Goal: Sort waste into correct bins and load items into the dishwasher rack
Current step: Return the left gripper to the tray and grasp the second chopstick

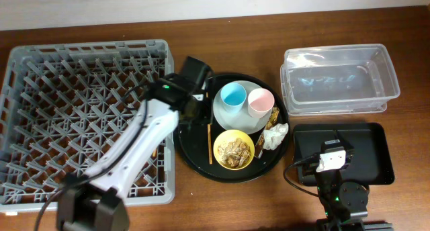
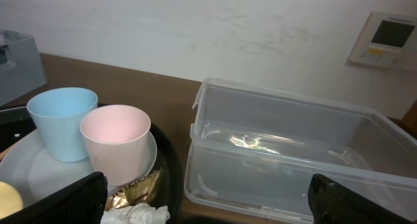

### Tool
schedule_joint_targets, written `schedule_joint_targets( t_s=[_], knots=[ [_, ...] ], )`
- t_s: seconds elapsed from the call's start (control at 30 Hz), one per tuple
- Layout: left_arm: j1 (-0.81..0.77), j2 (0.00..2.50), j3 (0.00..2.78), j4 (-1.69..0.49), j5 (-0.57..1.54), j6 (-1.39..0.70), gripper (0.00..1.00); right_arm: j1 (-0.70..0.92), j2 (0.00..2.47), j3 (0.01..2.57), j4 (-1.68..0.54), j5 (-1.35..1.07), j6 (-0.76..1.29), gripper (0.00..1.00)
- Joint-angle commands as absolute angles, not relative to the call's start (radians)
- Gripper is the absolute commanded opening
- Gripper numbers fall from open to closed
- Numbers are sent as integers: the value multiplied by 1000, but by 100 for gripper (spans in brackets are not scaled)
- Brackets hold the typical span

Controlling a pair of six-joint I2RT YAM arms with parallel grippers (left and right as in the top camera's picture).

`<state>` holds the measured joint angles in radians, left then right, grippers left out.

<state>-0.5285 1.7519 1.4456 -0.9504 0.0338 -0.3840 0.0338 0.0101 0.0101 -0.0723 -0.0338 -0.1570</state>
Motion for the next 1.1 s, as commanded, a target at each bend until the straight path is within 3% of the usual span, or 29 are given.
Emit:
schedule_joint_targets(
  t_s=[0.0, 0.2, 1.07],
  knots=[
    [-546, 1845, 1457, -916, -27, -458, 7, 39, 4, 6, -79, -29, -153, 99],
    [-548, 1957, 1457, -868, 4, -460, 16, 39, 4, 6, -79, -29, -153, 99],
    [-580, 2105, 1452, -785, -17, -460, 17, 39, 4, 6, -78, -29, -153, 99]
  ],
)
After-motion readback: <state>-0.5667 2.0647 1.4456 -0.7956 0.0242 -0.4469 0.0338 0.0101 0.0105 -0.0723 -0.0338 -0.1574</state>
